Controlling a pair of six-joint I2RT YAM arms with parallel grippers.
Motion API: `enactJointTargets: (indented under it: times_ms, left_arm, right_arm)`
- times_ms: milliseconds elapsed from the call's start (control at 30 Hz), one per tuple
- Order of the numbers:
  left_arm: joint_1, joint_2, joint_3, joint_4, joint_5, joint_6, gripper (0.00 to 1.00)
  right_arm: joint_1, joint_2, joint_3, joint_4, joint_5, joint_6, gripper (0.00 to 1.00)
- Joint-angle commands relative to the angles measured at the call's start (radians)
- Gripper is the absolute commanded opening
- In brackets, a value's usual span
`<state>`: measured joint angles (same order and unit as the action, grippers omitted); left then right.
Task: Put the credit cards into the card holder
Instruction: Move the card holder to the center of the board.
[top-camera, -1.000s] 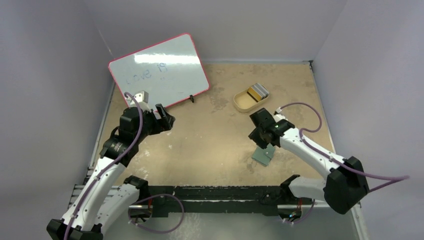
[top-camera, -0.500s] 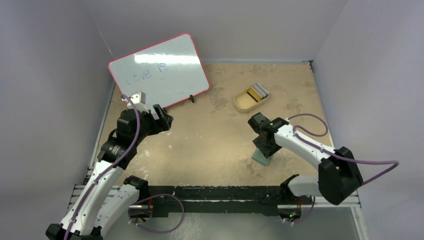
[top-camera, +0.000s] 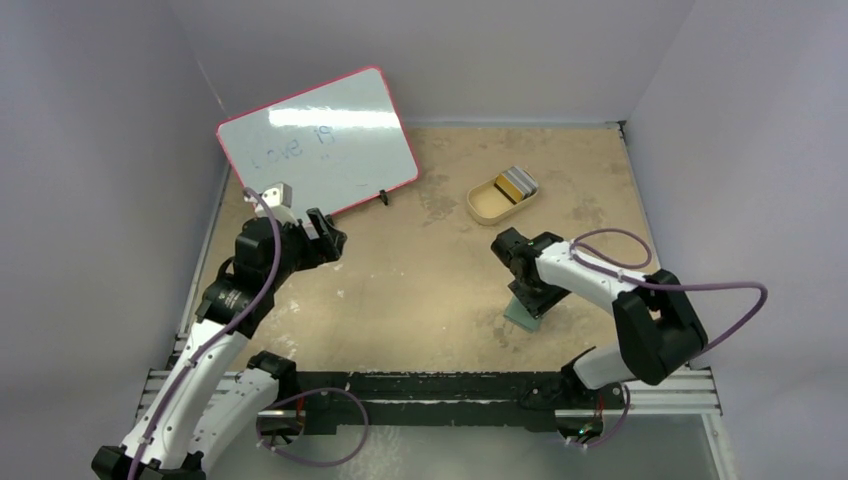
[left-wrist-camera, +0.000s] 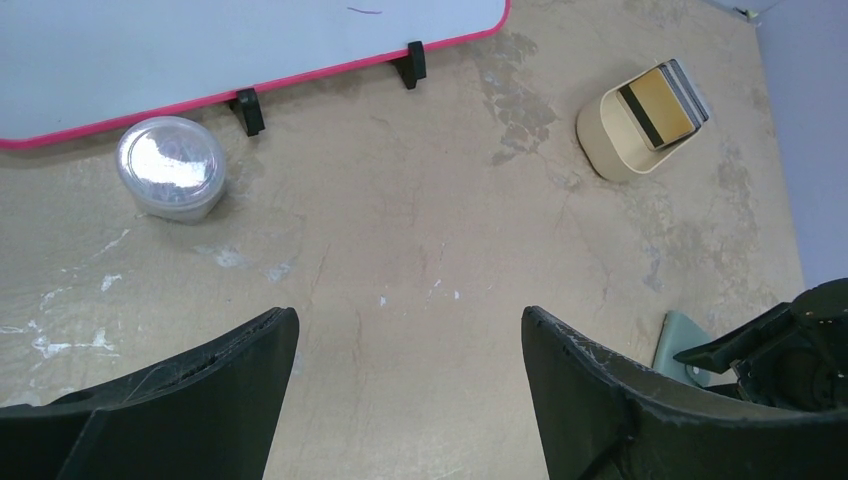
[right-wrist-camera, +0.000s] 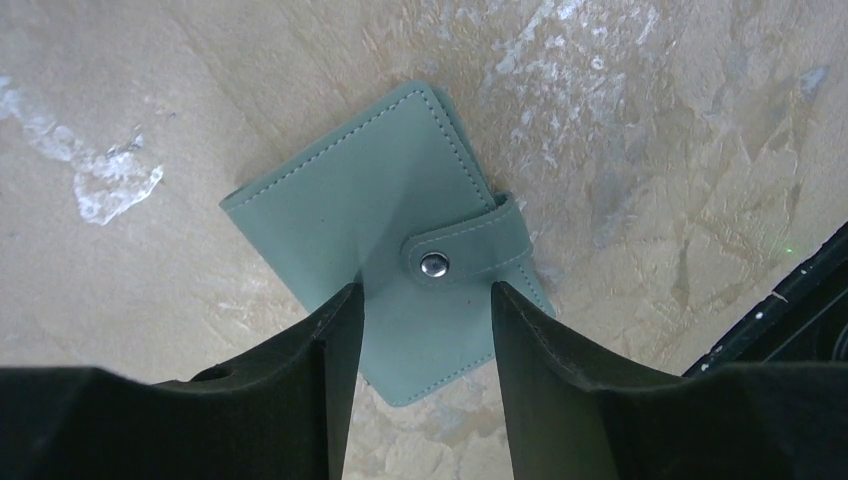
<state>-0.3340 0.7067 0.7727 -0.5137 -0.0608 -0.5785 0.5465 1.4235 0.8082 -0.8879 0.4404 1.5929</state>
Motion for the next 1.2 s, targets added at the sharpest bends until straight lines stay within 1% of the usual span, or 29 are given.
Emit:
enactJointTargets:
  times_ms: [0, 100, 200, 267, 300, 400, 467, 500, 600, 667, 767, 800, 933, 1067, 1167]
  left_arm:
    - [0.007, 0.014, 0.007, 0.022, -0.001, 0.026, 0.81]
    - [0.007, 0.017, 0.007, 0.025, 0.002, 0.030, 0.81]
    - [0.006, 0.012, 0.006, 0.023, -0.001, 0.029, 0.81]
    - [0.006, 0.006, 0.001, 0.026, 0.001, 0.029, 0.81]
    - [0.007, 0.004, -0.002, 0.030, 0.001, 0.028, 0.81]
    - [0.006, 0.005, -0.001, 0.029, 0.010, 0.029, 0.81]
    - [0.006, 0.004, -0.001, 0.027, 0.008, 0.029, 0.81]
    - [0.007, 0.002, -0.001, 0.027, 0.007, 0.030, 0.81]
    - [0.007, -0.001, -0.003, 0.029, 0.006, 0.029, 0.80]
    - [0.007, 0.001, -0.003, 0.028, 0.005, 0.028, 0.80]
    - [0.007, 0.007, 0.000, 0.025, -0.004, 0.028, 0.80]
    - [0.007, 0.009, -0.001, 0.025, -0.005, 0.029, 0.80]
    - [0.006, 0.017, -0.001, 0.020, -0.005, 0.028, 0.79]
    - [0.007, 0.016, -0.001, 0.020, -0.016, 0.029, 0.79]
    - [0.007, 0.019, 0.003, 0.011, -0.025, 0.029, 0.78]
  right_arm:
    - [-0.009, 0.059, -0.015, -0.017, 0.067, 0.057, 0.52]
    - [-0.009, 0.091, -0.023, -0.005, 0.065, 0.062, 0.49]
    - [-0.009, 0.116, -0.021, -0.017, 0.083, 0.077, 0.40]
    - [-0.008, 0.125, -0.018, -0.018, 0.088, 0.073, 0.26]
    - [-0.009, 0.129, -0.016, -0.020, 0.090, 0.074, 0.22]
    - [-0.010, 0.138, 0.001, -0.039, 0.097, 0.078, 0.14]
    - [-0.009, 0.132, 0.030, -0.031, 0.148, 0.048, 0.04]
    - [-0.007, 0.126, 0.044, -0.007, 0.158, 0.001, 0.00]
    - [-0.007, 0.119, 0.075, 0.056, 0.149, -0.131, 0.00]
    - [-0.001, 0.119, 0.086, 0.087, 0.137, -0.192, 0.00]
    - [0.018, 0.106, 0.079, 0.211, 0.092, -0.365, 0.00]
    - [0.027, 0.096, 0.071, 0.280, 0.067, -0.426, 0.00]
    - [0.061, 0.018, 0.039, 0.469, -0.061, -0.640, 0.00]
    - [0.076, -0.056, 0.006, 0.606, -0.200, -0.755, 0.00]
    - [0.094, -0.108, -0.020, 0.677, -0.269, -0.817, 0.00]
